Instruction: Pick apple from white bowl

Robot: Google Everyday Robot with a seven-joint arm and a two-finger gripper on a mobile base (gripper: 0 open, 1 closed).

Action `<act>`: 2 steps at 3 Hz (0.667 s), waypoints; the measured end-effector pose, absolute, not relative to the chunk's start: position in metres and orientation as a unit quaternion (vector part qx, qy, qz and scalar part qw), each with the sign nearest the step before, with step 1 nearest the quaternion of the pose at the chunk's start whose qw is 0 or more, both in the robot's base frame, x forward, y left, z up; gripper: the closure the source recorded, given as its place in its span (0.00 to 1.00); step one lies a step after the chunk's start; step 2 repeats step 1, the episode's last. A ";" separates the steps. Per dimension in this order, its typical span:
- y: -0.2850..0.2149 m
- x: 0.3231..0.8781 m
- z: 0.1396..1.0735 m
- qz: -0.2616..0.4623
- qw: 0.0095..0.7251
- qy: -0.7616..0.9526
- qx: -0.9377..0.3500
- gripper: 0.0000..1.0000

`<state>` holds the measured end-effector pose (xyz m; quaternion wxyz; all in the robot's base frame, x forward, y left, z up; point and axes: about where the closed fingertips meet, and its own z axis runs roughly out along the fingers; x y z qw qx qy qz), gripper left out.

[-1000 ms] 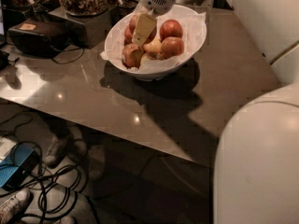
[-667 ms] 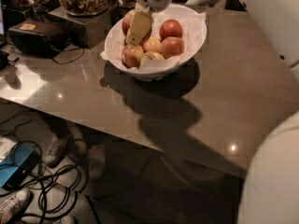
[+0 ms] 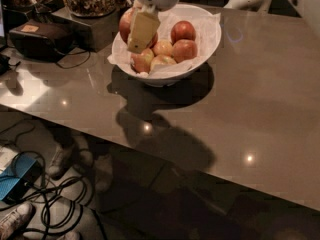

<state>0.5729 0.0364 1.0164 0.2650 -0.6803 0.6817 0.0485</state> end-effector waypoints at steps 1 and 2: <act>0.044 0.554 1.022 0.042 0.273 0.665 -0.693 1.00; 0.044 0.554 1.022 0.042 0.273 0.665 -0.693 1.00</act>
Offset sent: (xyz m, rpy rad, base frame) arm 0.0000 0.0000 0.0000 0.0000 0.0000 0.0000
